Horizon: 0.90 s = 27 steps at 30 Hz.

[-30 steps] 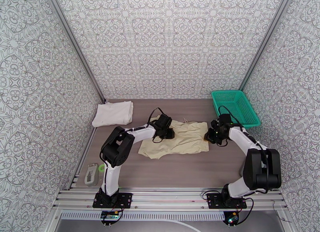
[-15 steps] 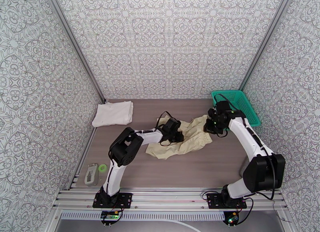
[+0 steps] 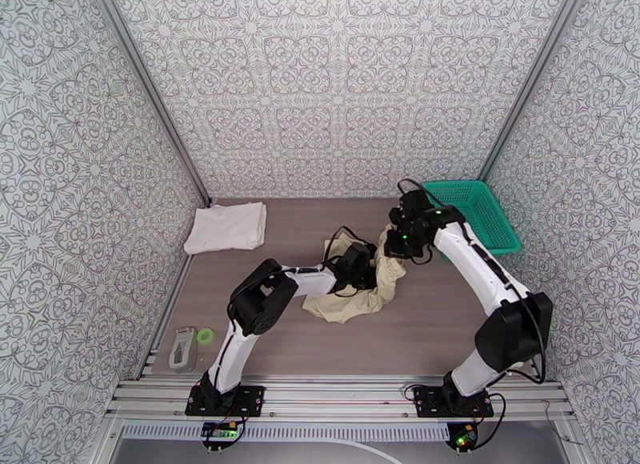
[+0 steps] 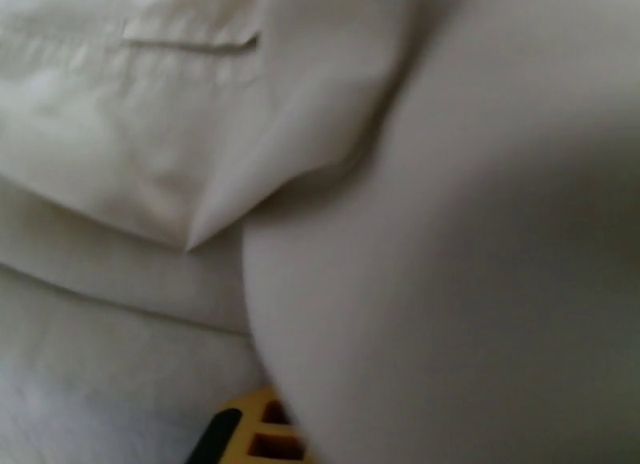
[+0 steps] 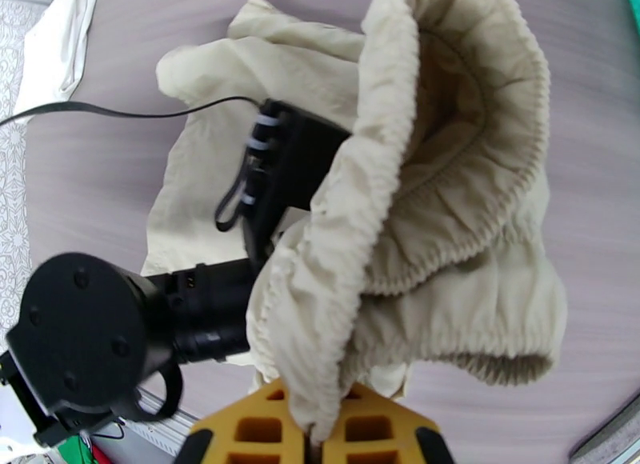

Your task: Fold and stack the mixed laundry pile

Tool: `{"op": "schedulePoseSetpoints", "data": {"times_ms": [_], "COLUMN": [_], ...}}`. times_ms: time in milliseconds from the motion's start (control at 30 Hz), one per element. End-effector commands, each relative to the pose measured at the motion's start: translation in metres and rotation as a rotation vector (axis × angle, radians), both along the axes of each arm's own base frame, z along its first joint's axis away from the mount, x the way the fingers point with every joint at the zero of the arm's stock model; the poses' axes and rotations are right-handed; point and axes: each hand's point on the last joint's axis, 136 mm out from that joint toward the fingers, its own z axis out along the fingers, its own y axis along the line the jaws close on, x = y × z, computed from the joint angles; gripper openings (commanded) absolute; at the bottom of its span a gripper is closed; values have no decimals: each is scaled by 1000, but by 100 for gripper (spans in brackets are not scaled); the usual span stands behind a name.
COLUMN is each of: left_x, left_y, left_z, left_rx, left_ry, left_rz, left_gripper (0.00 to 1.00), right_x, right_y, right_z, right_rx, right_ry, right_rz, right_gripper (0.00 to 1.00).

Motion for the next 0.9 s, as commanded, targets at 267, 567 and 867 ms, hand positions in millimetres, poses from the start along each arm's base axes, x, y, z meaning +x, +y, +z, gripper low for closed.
{"op": "schedulePoseSetpoints", "data": {"times_ms": [267,567,867], "left_x": [24,6,-21], "left_y": [114,255,302], "left_z": [76,14,-27], "left_rx": [47,297,356], "left_ry": [-100,36,140], "left_rz": [119,312,399], "left_gripper": [28,25,19], "right_x": [10,14,17], "right_y": [24,53,93], "right_z": [13,18,17], "right_rx": [14,1,-45], "right_ry": [-38,-52,-70], "right_rz": [7,75,170], "right_gripper": [0,0,0]}}
